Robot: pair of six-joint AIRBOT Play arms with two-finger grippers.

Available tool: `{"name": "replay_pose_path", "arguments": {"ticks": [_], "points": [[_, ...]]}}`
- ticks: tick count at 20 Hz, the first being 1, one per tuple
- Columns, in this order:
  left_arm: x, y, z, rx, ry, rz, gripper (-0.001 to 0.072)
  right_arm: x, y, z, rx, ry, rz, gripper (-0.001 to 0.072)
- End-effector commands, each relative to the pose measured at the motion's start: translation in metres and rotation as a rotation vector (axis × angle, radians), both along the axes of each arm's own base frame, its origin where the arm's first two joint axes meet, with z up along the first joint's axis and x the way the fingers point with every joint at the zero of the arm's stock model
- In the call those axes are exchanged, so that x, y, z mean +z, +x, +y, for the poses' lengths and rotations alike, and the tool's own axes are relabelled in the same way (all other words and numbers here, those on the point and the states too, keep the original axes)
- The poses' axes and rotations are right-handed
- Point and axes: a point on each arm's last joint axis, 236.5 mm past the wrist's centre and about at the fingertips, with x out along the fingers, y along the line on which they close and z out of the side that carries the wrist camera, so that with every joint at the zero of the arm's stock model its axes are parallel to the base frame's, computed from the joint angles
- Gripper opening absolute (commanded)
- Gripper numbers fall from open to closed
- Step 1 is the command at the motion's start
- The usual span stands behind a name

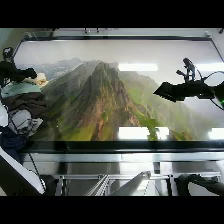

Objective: Fold the shirts.

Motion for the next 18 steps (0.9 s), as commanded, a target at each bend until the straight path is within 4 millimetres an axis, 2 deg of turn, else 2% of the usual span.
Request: {"name": "replay_pose_path", "arguments": {"ticks": [1,3,4,5,7,8,9,10,12,14,16,17,18], "points": [[-0.013,-0.006,0.008,-0.111,0.279,0.131,0.0450,-0.002,0.000,0.000,0.001,0.000,0.006,0.0465],[-0.014,-0.007,-0.005,-0.134,0.283,0.150,0.0057,-0.002,-0.001,0.002,0.006,0.000,0.008,0.0464],[-0.018,-0.014,-0.008,-0.144,0.291,0.194,0.0022,-0.002,-0.001,0.002,0.008,0.001,0.009,0.0464],[-0.021,-0.021,-0.012,-0.136,0.284,0.228,0.0020,-0.002,-0.001,0.002,0.008,0.000,0.008,0.0463],[-0.010,-0.023,-0.028,-0.086,0.213,0.215,0.0019,-0.002,-0.001,0.002,0.012,-0.002,0.005,0.0461],[0.005,-0.016,-0.055,-0.117,0.145,0.174,0.0020,-0.002,-0.001,0.002,0.024,-0.008,-0.003,0.0423],[0.028,-0.008,-0.092,-0.195,0.071,0.117,0.0020,-0.002,-0.001,0.002,0.034,-0.013,-0.010,0.0276],[0.054,-0.002,-0.133,-0.302,0.010,0.056,0.0020,-0.002,-0.001,0.002,0.043,-0.017,-0.015,0.0208],[0.108,0.001,-0.205,-0.449,-0.054,-0.054,0.0020,-0.002,-0.001,0.002,0.047,-0.020,-0.018,0.0209],[0.127,-0.013,-0.249,-0.532,-0.059,-0.045,0.0021,-0.002,-0.001,0.002,0.048,-0.020,-0.018,0.0208],[0.146,-0.044,-0.316,-0.667,-0.152,-0.011,0.0021,-0.002,-0.001,0.002,0.048,-0.020,-0.019,0.0208],[0.171,-0.061,-0.356,-0.758,-0.240,-0.045,0.0021,-0.001,-0.001,0.002,0.048,-0.023,-0.020,0.0208],[0.210,-0.081,-0.399,-0.869,-0.334,-0.120,0.0021,-0.001,-0.002,0.001,0.049,-0.028,-0.024,0.0208]]}}
